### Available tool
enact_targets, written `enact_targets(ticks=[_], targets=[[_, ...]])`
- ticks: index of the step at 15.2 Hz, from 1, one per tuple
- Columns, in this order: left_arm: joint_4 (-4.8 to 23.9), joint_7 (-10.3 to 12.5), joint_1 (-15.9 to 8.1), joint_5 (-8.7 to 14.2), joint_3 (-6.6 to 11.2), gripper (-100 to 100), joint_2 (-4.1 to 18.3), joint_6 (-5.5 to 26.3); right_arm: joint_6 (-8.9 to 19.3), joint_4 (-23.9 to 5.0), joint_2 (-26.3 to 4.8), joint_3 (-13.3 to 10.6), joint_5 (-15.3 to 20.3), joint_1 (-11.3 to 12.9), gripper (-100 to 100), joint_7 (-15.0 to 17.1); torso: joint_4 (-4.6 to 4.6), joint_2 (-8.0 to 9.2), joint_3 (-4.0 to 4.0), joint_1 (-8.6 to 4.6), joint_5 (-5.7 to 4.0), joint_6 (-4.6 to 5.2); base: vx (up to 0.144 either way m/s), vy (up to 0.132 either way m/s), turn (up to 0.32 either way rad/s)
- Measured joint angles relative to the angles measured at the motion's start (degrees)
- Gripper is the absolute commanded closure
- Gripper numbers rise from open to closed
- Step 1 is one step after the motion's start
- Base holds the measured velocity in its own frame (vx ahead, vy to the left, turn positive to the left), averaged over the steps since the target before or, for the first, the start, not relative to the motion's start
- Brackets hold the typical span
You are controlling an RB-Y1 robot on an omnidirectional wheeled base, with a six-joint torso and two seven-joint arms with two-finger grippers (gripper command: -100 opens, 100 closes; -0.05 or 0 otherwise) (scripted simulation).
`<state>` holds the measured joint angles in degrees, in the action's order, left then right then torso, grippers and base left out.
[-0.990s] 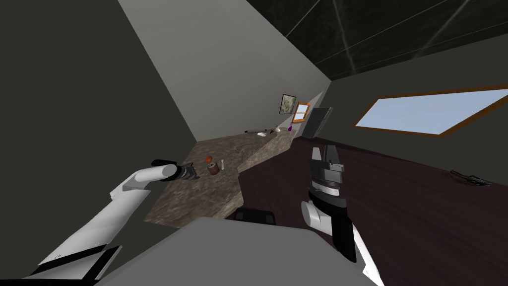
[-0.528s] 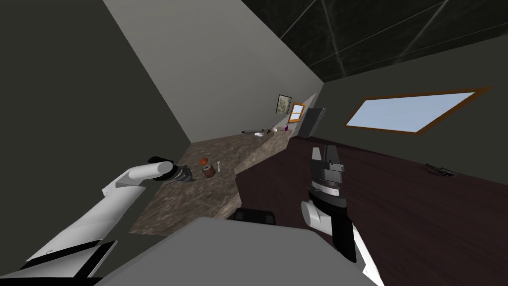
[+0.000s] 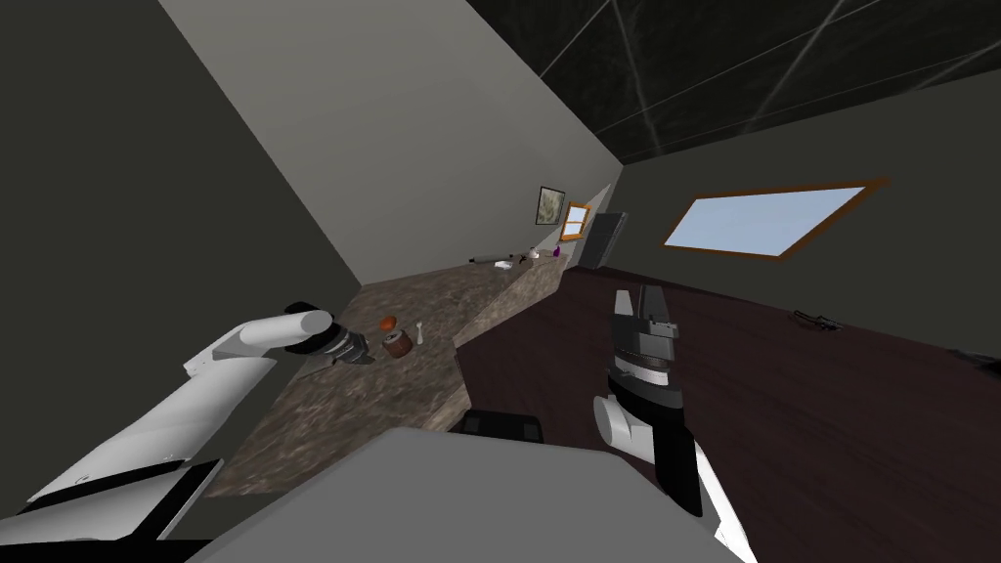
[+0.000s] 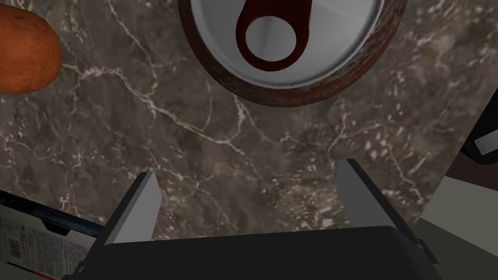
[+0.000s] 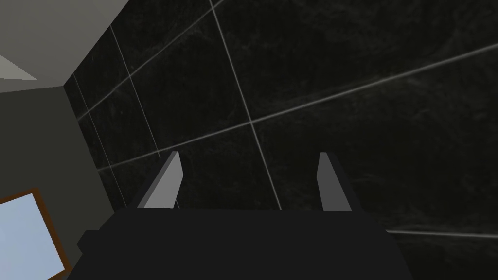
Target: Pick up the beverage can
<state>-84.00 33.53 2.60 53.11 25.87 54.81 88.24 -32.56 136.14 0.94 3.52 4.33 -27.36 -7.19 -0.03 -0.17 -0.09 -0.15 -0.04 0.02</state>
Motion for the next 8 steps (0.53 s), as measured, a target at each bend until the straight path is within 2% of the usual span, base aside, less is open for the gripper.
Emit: enact_targets(ticks=[8], targets=[[3.9, 0.91, -1.7, 1.54, -0.12, -100, 3.68, 8.14, 0.0, 0.0, 0.0, 0.0, 0.0, 0.0, 0, 0.0, -0.01, -0.03, -0.02, 0.03, 0.01, -0.03, 0.037, -0.026, -0.08]])
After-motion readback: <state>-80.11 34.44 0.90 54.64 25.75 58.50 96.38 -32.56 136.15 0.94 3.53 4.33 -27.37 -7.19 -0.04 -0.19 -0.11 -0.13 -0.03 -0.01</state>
